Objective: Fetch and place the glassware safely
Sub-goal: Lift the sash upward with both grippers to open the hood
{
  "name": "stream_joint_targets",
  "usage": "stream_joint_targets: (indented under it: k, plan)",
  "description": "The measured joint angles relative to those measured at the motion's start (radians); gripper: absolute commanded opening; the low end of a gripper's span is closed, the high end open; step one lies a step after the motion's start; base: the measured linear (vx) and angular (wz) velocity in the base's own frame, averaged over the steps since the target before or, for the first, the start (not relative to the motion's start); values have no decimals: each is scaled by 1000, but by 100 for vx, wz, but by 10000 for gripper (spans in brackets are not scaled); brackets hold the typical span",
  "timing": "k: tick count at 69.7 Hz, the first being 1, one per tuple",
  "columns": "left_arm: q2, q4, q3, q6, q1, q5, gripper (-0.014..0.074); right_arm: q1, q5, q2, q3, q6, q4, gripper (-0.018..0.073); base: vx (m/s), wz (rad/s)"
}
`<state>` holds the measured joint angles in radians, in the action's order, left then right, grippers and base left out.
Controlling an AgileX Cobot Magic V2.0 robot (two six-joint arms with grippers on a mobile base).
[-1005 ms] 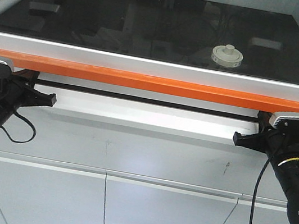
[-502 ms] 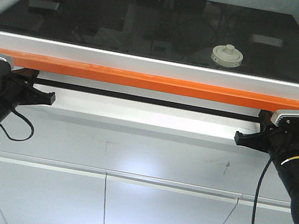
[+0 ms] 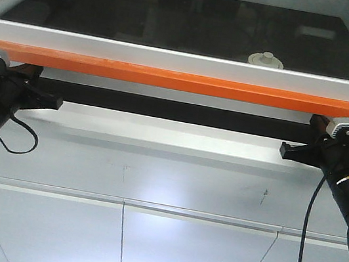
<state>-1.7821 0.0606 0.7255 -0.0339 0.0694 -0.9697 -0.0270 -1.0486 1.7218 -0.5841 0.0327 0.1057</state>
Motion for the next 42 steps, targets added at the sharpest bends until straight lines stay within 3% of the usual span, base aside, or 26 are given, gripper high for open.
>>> stream_joint_targets:
  k: [42]
  plan:
    - [88, 60, 144, -3, 1, 142, -7, 0, 94, -101, -109, 0, 3, -3, -1, 2]
